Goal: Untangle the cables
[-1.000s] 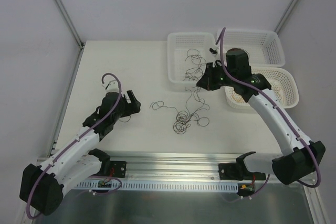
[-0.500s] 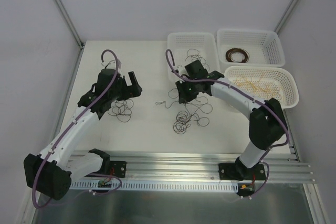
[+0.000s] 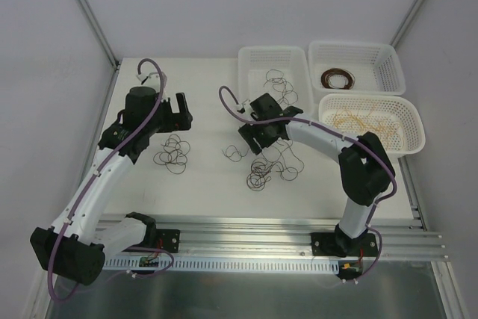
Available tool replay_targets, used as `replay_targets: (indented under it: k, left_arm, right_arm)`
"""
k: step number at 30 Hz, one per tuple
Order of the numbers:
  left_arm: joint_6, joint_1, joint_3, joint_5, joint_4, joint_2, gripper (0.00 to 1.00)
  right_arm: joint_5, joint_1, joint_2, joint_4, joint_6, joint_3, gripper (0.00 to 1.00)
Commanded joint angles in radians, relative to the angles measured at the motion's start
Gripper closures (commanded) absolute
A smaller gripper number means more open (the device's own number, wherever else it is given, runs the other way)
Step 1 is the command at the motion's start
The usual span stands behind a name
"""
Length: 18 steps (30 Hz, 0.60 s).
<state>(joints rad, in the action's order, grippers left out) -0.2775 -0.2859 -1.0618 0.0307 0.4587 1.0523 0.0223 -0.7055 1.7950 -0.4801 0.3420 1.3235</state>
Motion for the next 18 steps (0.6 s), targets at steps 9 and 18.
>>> replay_targets:
  k: [9, 18]
  left_arm:
    - [0.089, 0.021, 0.083, 0.112, -0.023, -0.028, 0.01]
    - [0.093, 0.022, 0.095, 0.140, -0.025, -0.012, 0.01]
  right_arm:
    - [-0.110, 0.023, 0.038, 0.040, 0.014, -0.050, 0.16]
    - [0.010, 0.037, 0.106, 0.147, -0.037, -0.070, 0.24]
